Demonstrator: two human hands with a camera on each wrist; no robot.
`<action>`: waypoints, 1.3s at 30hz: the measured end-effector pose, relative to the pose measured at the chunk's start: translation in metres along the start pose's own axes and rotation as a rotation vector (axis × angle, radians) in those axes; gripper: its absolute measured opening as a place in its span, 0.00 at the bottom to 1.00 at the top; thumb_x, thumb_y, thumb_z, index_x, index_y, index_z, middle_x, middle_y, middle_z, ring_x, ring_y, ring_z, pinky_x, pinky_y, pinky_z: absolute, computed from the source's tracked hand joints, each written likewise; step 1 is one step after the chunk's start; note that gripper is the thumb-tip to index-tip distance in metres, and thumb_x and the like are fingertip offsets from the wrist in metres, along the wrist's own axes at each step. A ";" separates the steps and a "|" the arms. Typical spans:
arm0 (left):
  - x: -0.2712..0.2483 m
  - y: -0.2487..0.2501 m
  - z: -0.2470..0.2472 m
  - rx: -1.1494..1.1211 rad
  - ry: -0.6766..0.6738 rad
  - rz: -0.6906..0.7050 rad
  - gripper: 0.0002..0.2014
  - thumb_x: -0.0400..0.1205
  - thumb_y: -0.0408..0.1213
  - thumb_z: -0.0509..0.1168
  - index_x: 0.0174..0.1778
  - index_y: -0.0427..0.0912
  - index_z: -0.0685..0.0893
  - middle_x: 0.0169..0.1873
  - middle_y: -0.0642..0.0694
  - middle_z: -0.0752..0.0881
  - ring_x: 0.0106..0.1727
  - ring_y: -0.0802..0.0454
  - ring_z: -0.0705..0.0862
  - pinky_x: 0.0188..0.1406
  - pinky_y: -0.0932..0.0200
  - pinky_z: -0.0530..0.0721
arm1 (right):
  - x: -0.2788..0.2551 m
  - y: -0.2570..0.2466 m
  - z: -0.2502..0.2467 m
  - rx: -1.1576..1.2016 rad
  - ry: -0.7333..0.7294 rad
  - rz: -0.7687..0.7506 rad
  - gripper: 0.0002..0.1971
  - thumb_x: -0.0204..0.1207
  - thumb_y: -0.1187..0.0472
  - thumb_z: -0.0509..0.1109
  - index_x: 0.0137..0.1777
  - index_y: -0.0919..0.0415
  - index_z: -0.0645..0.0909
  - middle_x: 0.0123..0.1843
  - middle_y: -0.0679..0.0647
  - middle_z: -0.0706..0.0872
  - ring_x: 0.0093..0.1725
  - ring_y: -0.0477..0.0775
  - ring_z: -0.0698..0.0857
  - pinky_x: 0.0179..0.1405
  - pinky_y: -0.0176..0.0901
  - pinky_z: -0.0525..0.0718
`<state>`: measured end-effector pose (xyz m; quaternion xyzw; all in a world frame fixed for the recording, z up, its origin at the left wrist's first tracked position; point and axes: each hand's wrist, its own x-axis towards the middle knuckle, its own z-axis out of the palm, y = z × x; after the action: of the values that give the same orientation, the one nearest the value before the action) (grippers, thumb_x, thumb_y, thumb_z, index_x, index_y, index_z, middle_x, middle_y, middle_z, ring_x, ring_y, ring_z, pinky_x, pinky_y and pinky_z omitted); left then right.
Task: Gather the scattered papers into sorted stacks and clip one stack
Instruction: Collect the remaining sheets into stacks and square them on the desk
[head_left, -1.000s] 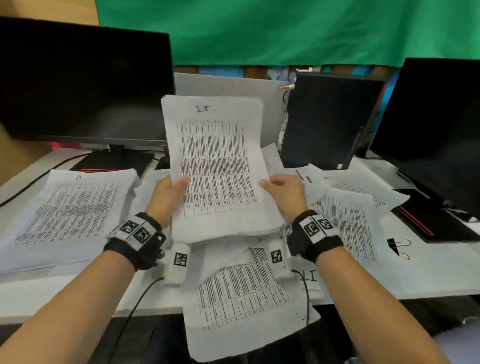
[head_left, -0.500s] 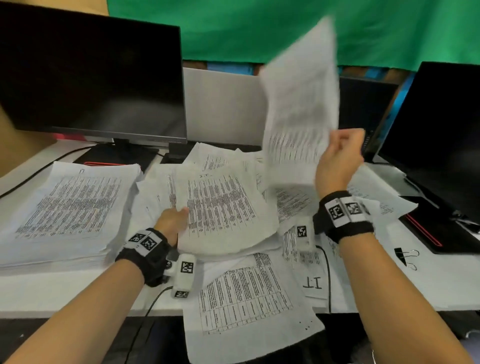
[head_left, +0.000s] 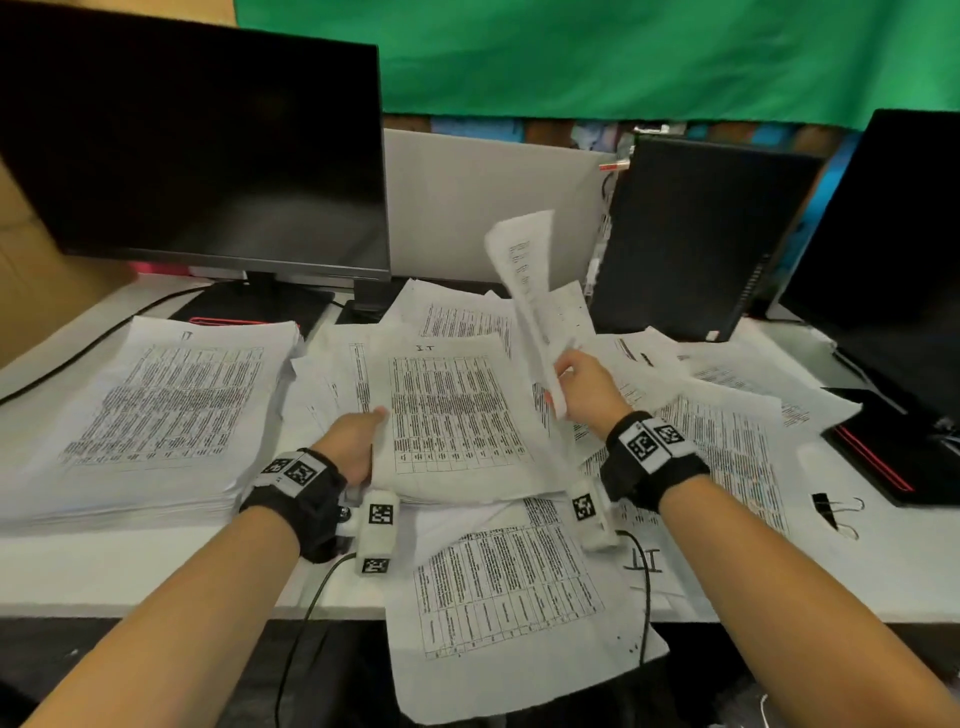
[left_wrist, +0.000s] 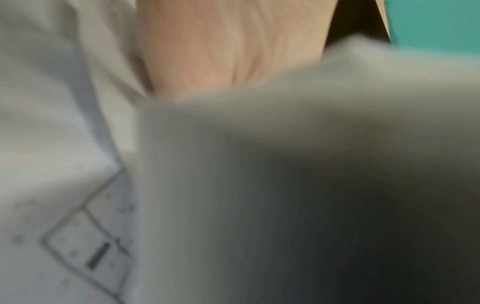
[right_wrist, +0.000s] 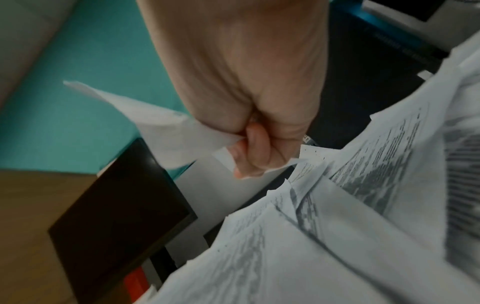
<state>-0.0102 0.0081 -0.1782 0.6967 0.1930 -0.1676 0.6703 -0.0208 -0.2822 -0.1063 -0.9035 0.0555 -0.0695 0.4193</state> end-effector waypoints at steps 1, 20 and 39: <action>0.006 -0.002 -0.002 -0.010 -0.008 -0.003 0.27 0.82 0.54 0.60 0.67 0.34 0.78 0.59 0.35 0.85 0.58 0.34 0.84 0.64 0.36 0.77 | -0.003 -0.001 0.001 -0.072 -0.005 -0.043 0.03 0.80 0.68 0.64 0.47 0.61 0.79 0.42 0.54 0.84 0.40 0.54 0.83 0.31 0.37 0.76; -0.035 0.012 0.021 0.000 -0.013 0.249 0.16 0.85 0.29 0.59 0.70 0.33 0.76 0.57 0.39 0.85 0.58 0.40 0.84 0.61 0.44 0.82 | -0.018 -0.010 0.009 -0.515 -0.355 0.042 0.11 0.85 0.58 0.62 0.60 0.65 0.75 0.55 0.58 0.80 0.52 0.57 0.79 0.45 0.42 0.78; -0.093 0.062 0.021 0.213 -0.258 0.594 0.19 0.80 0.41 0.68 0.67 0.52 0.77 0.62 0.55 0.84 0.68 0.53 0.80 0.72 0.47 0.74 | -0.062 -0.035 0.000 0.530 -0.354 0.013 0.20 0.69 0.53 0.81 0.61 0.51 0.82 0.58 0.47 0.90 0.59 0.48 0.88 0.70 0.58 0.81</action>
<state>-0.0596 -0.0192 -0.0798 0.7617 -0.1234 -0.0712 0.6320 -0.0808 -0.2499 -0.0845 -0.7604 -0.0326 0.0796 0.6437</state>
